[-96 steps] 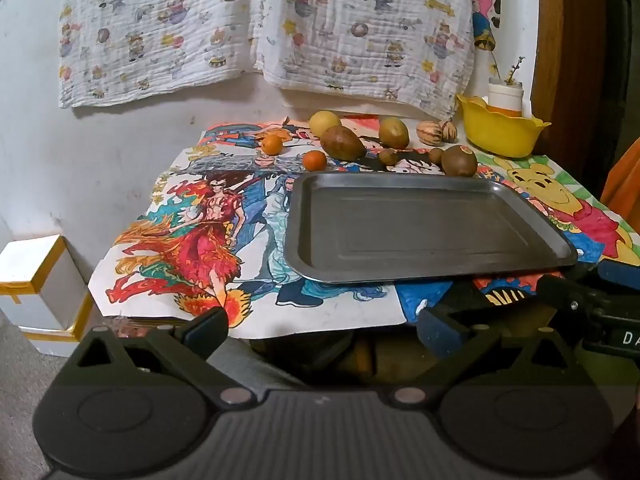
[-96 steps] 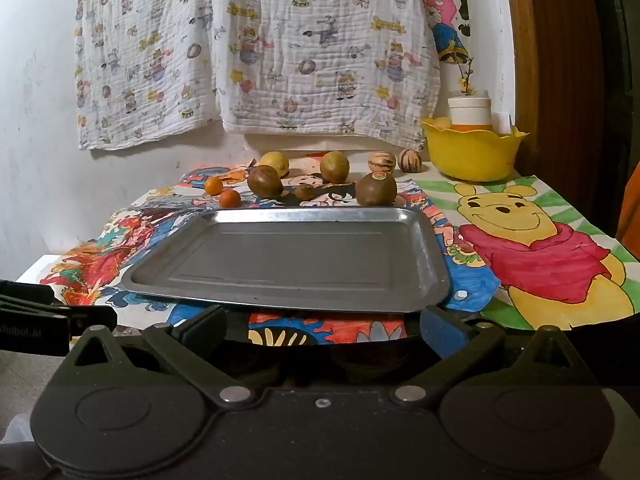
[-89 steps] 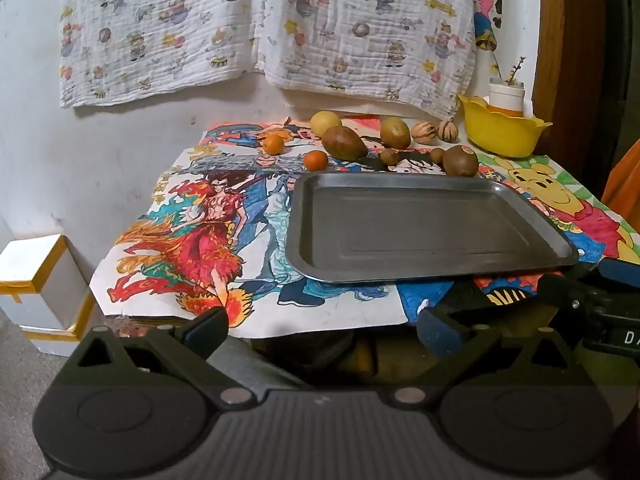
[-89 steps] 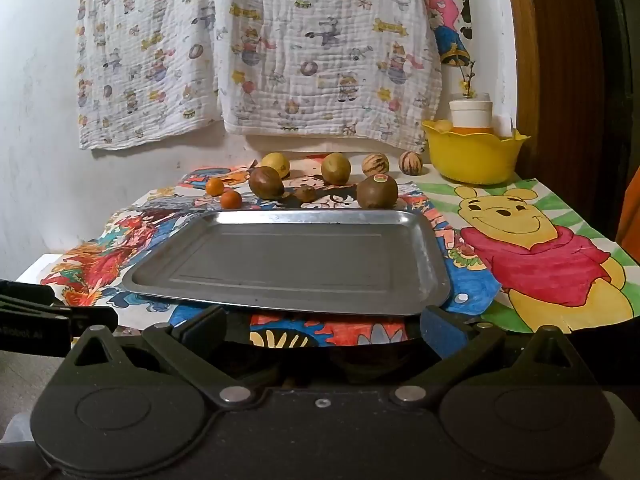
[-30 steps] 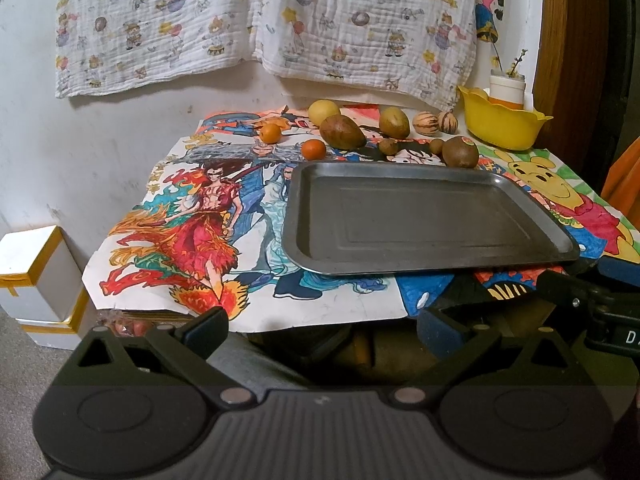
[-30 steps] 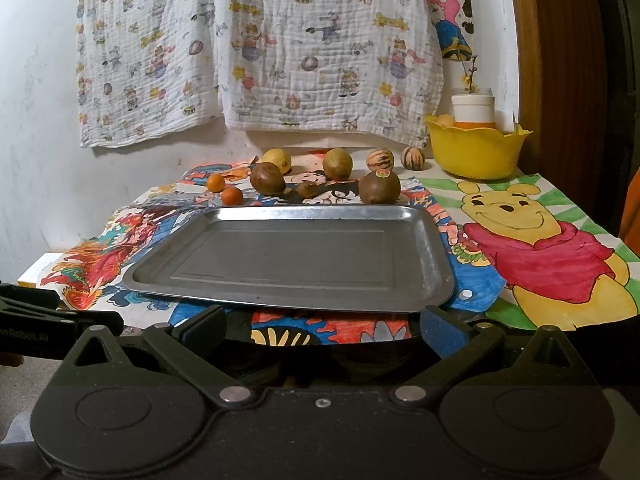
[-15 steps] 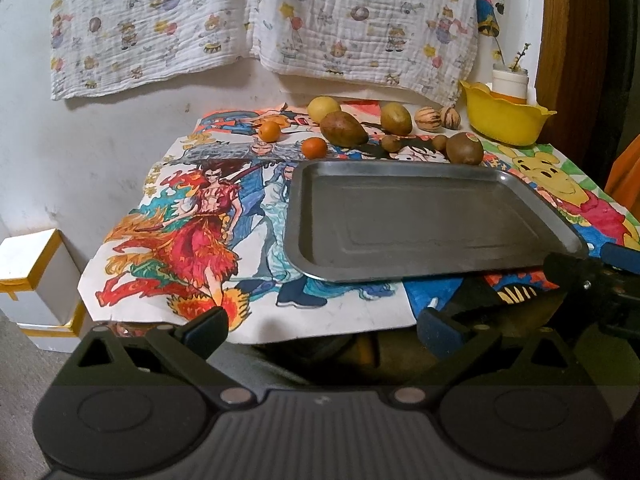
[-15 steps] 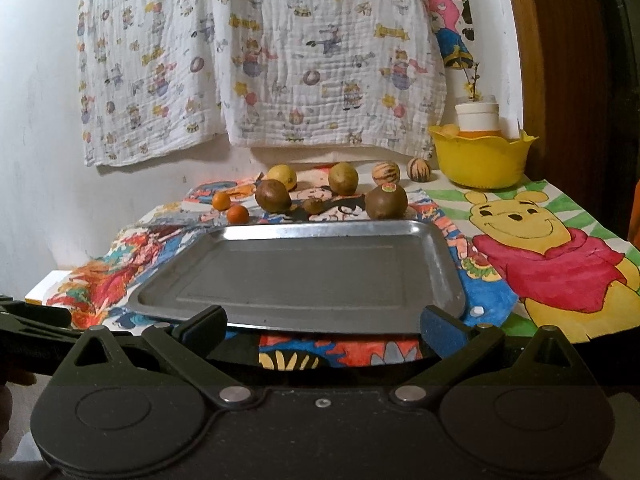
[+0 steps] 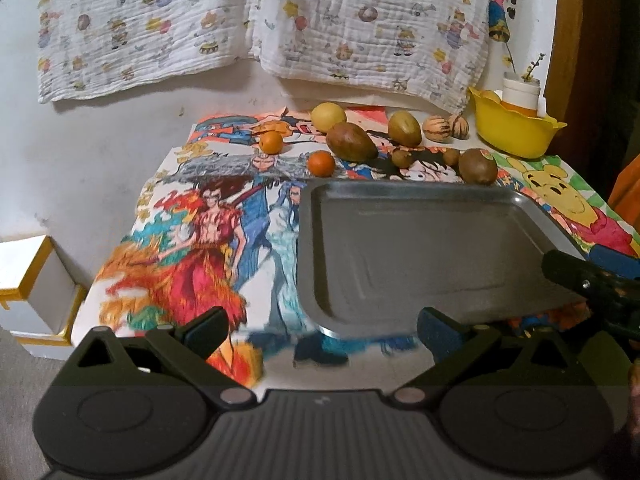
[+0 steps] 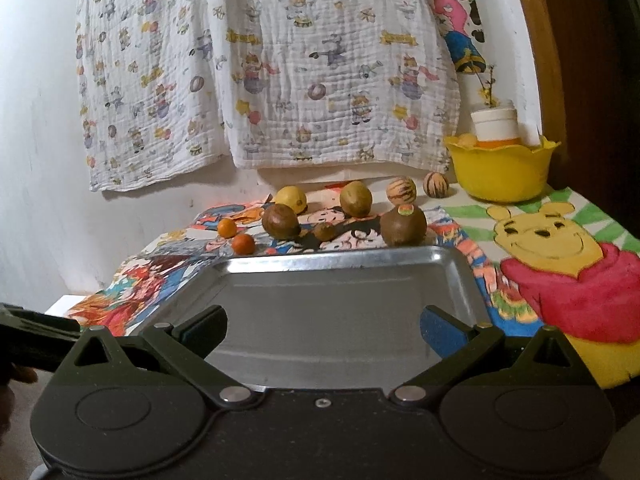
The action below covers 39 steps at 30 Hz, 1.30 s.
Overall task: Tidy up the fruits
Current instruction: 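Grasp a small orange tangerine with the left gripper while the right grasps a small brown kiwi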
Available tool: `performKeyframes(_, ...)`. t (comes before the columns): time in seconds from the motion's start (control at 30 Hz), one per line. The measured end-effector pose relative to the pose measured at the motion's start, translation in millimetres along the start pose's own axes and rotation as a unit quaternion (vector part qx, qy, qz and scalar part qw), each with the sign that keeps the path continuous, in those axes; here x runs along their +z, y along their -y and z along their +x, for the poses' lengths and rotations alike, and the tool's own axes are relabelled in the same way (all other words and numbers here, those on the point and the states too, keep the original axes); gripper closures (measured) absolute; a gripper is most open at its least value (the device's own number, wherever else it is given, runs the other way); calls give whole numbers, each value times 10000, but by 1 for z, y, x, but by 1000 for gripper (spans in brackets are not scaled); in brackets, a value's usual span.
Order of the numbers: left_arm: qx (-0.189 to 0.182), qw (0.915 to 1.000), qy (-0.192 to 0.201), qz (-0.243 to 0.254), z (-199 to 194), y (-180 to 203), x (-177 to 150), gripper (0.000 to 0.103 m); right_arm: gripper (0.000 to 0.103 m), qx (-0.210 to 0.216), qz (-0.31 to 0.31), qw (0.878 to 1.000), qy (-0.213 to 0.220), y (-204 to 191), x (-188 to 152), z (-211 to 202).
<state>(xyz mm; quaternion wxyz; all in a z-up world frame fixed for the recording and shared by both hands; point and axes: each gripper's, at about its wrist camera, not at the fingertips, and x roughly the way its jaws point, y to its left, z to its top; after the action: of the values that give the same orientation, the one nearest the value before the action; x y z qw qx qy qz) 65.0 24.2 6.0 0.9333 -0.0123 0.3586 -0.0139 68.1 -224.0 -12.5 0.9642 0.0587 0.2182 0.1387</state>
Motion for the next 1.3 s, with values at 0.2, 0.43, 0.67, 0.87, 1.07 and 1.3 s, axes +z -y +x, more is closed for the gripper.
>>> performKeyframes(0.2, 27, 9999, 89, 96, 23, -15, 37, 1, 0, -143, -280, 9995, -38, 2, 18, 30)
performKeyframes(0.43, -159, 9998, 79, 64, 60, -23, 76, 1, 0, -217, -601, 9976, -253, 7, 37, 65)
performKeyframes(0.67, -195, 9997, 4, 173, 102, -27, 104, 1, 0, 74, -1139, 9922, -509, 7, 65, 103)
performKeyframes(0.87, -301, 9992, -44, 263, 135, -28, 122, 1, 1, 358, -1582, 9838, -763, 1, 95, 149)
performKeyframes(1.07, -434, 9985, -36, 344, 166, -27, 135, 1, 3, 485, -1953, 9740, -1043, -7, 110, 202)
performKeyframes(1.3, -637, 9969, -50, 449, 185, -25, 141, 7, 17, 553, -2049, 9672, -1396, -8, 106, 248)
